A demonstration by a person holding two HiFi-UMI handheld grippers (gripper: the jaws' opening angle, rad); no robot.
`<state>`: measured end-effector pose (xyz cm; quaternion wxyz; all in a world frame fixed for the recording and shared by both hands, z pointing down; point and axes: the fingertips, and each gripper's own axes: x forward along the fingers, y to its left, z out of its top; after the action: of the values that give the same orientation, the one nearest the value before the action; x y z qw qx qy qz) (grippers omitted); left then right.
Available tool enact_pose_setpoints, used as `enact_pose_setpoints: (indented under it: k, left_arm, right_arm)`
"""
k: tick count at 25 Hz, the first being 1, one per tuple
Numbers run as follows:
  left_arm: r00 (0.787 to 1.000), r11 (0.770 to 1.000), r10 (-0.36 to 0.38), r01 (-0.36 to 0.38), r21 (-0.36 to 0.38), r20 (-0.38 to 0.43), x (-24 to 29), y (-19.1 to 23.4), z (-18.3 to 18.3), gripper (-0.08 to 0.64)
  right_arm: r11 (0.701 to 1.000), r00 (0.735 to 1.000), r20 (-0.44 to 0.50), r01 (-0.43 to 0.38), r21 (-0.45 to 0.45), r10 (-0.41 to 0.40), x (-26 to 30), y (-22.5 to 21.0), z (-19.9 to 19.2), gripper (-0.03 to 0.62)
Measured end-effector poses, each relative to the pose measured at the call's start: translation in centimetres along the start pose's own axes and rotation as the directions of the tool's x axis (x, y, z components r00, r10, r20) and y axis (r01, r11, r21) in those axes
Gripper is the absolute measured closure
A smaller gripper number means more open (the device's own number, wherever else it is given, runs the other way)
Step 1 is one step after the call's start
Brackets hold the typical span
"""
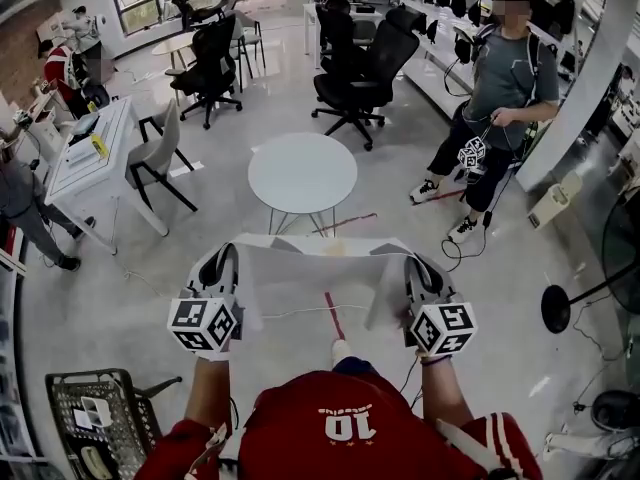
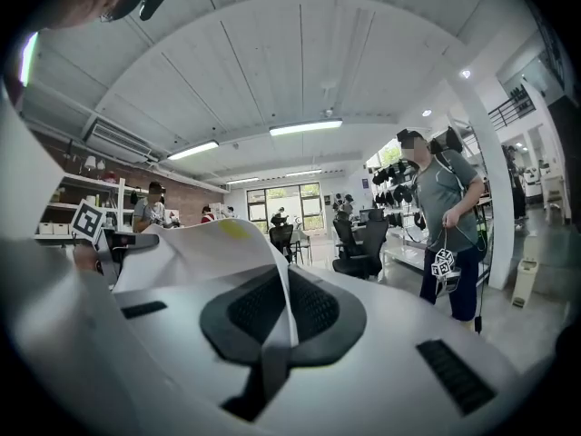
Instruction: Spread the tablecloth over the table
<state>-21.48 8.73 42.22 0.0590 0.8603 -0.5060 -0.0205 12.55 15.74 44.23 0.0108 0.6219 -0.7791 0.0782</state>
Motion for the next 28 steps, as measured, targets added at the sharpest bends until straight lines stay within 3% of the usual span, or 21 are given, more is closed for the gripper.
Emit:
enact_pose_setpoints:
  k: [11, 28]
  left_arm:
    - [1.000, 1.000, 0.016, -0.016, -0.005, -0.005, 2.2, 1.4, 0.4, 0.551]
    - [0.996, 0.996, 0.084, -0.084, 0.021, -0.007, 11.1, 3.8, 2.2, 0.551]
  right_arm:
    - [1.000, 1.000, 0.011, -0.021, -0.009, 0.021, 2.8, -0.5, 1.1, 0.576]
    - [0.996, 0.996, 0.016, -0.086, -0.004, 0.086, 12.6, -5.1, 3.2, 0.577]
